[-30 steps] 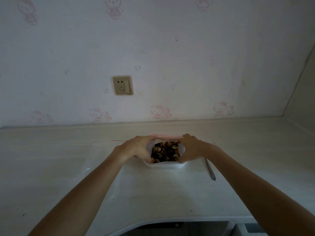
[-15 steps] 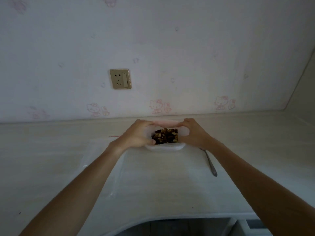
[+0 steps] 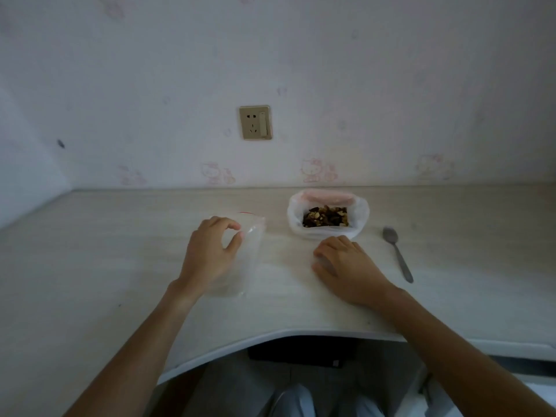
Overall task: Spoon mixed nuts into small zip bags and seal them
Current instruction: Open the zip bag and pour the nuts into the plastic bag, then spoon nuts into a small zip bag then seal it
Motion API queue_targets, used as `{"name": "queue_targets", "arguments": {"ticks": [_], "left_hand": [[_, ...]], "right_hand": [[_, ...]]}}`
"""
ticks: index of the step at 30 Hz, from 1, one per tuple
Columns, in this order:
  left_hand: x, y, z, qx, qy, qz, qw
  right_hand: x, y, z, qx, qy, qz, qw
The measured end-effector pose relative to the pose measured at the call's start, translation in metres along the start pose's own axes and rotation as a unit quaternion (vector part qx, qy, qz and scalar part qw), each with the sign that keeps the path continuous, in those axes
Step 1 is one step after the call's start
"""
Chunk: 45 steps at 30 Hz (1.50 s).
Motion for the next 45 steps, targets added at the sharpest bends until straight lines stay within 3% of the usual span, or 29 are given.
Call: {"name": "queue_targets", "arguments": {"ticks": [6,14,21,23,26,29,35,37,41,45], "left_hand": [[-0.017,-0.006,0.019,-0.045,0.093,-0.086,0.991],[-0.019,-0.004,0.020,-0.005,0.083,-0.063,0.994],[0.014,0.013,0.019,0.118,-0.016,-0.007,0.993],[0.031,0.014,0.019,0.127,-0.053,0.009,0.990],[0.059,0.006,0.020,0.127,-0.110,0.012,0.986],[0.083,-0.010,0.021,0.122,-0.157,0.007,0.980],[0.110,-0.041,0.022,0.096,-0.214,0.022,0.972],[0.115,-0.044,0.020,0.093,-0.174,0.079,0.977],[0.124,-0.038,-0.002,0.110,0.058,0.275,0.953],[0.131,-0.037,-0.029,-0.046,0.225,0.305,0.924]], "right_hand": [[0.002,-0.006,0.005,0.023,-0.010,0.009,1.000],[0.000,-0.005,0.005,0.032,-0.019,0.007,0.999],[-0.001,0.000,0.004,0.006,-0.031,-0.011,0.999],[-0.003,0.006,0.002,0.004,-0.067,-0.079,0.995],[-0.014,0.023,-0.002,0.021,-0.146,-0.304,0.941],[-0.024,0.044,-0.008,0.040,-0.179,-0.446,0.876],[-0.017,0.068,-0.006,0.105,-0.243,-0.535,0.802],[-0.008,0.074,0.001,0.127,-0.251,-0.535,0.797],[0.010,0.090,0.011,0.159,-0.240,-0.533,0.796],[0.021,0.099,0.016,0.167,-0.203,-0.551,0.792]]}}
Point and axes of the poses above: each hand's wrist, its own z-axis away from the middle knuckle, its own y-axis out of the back of the hand, x = y × z, the point moved 1 cm from there along -z, towards the middle knuckle, and after that the axes turned 14 degrees about z, right-handed, at the moved point
